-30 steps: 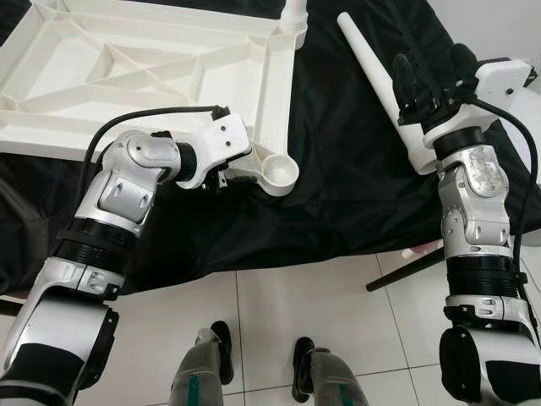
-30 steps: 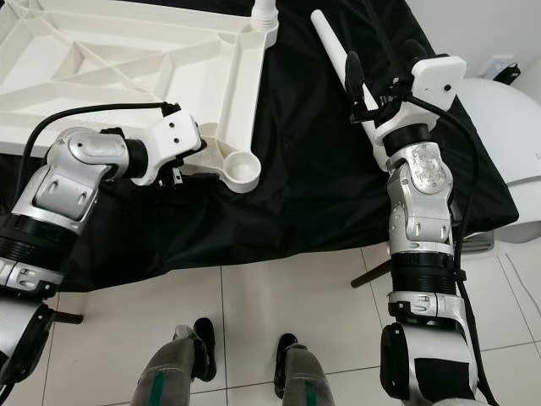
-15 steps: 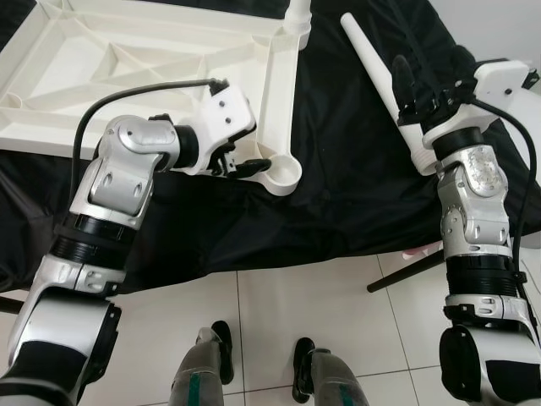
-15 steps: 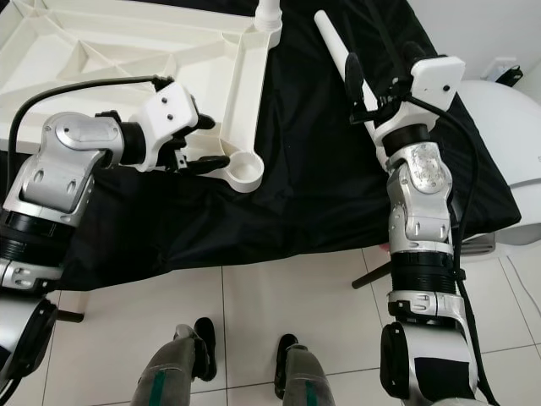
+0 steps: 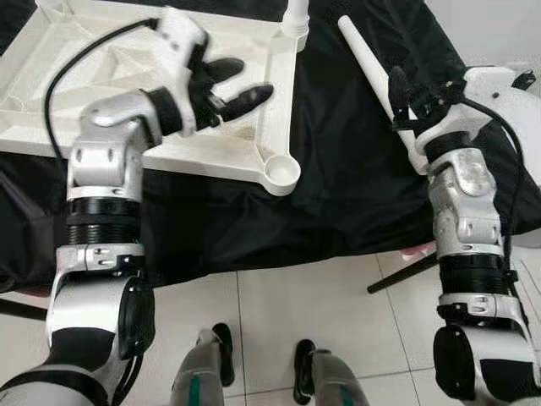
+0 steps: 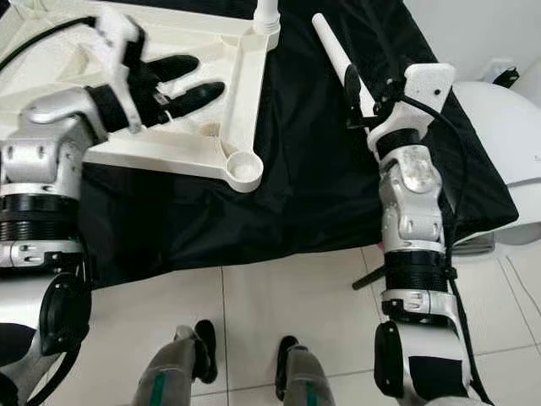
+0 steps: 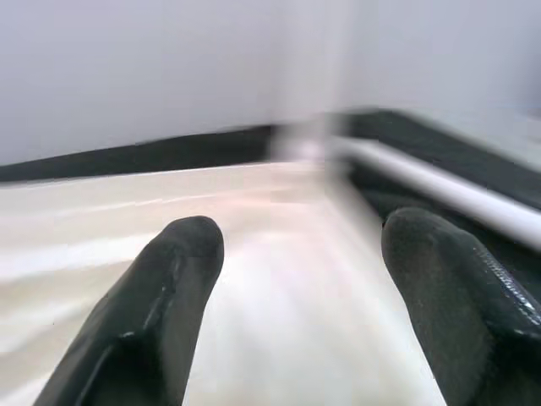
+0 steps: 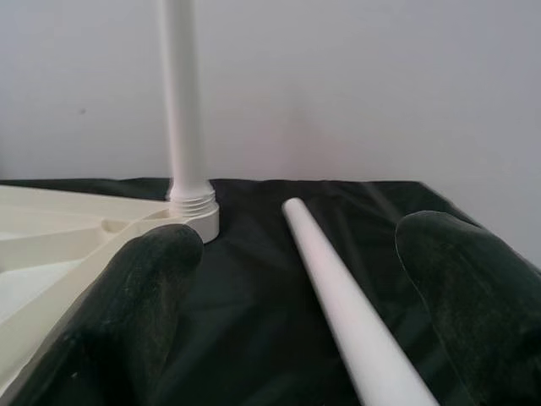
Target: Building children table
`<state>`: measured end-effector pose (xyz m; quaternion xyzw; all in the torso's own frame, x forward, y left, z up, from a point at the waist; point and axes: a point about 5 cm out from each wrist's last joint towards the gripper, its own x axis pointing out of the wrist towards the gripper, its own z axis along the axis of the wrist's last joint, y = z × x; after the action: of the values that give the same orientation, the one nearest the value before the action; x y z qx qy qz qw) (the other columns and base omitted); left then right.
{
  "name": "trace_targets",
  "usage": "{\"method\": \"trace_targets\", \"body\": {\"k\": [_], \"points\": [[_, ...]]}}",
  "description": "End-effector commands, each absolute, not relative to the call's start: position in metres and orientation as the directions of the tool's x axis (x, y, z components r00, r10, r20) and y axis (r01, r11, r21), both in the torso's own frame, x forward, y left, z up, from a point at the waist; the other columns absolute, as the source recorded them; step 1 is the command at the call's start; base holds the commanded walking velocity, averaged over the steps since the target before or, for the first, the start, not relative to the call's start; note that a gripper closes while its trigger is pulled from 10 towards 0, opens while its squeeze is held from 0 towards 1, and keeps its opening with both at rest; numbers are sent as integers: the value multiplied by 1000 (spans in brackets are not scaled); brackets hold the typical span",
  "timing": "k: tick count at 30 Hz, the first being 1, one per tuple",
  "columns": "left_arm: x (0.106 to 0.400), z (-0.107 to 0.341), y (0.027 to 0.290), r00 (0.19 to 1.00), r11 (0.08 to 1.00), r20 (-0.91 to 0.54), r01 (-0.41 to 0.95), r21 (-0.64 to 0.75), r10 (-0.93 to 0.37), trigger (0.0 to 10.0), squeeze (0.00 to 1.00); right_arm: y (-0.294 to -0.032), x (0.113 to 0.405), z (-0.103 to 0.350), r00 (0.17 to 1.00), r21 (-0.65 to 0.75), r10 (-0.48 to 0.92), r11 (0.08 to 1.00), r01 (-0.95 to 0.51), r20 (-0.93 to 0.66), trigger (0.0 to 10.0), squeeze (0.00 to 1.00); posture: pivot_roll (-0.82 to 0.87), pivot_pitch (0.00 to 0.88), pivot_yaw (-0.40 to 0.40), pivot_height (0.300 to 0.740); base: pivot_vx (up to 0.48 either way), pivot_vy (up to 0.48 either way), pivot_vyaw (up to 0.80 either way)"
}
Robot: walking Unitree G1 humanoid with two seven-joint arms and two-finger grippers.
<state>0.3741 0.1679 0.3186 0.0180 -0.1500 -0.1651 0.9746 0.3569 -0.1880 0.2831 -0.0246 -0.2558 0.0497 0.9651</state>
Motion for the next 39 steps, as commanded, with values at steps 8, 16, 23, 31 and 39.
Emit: {"method": "trace_targets", "body": {"k": [8,16,23,31,39], "points": [[375,283,171,958,971,190,231,-55,-217,10000,0,-183,356,269,898,-20,76,997,-75,434,10000,0,-25,95,30,740,0,0,0],[366,265,168,969,977,203,170,-130,-141,10000,0,-172,346,250,913,-8,70,997,-73,403,10000,0,-24,86,40,740,0,0,0],[345,251,163,955,981,264,165,-105,-132,10000,0,-160,328,232,897,-76,130,991,-108,422,10000,0,-25,97,47,740,0,0,0],[327,234,160,957,991,261,133,-6,-127,10000,0,-153,313,222,894,-47,126,992,-117,429,10000,0,-18,122,41,740,0,0,0],[315,216,166,971,998,232,50,37,-57,10000,0,-145,303,210,902,-42,131,991,-125,411,10000,0,-30,115,45,740,0,0,0]]}}
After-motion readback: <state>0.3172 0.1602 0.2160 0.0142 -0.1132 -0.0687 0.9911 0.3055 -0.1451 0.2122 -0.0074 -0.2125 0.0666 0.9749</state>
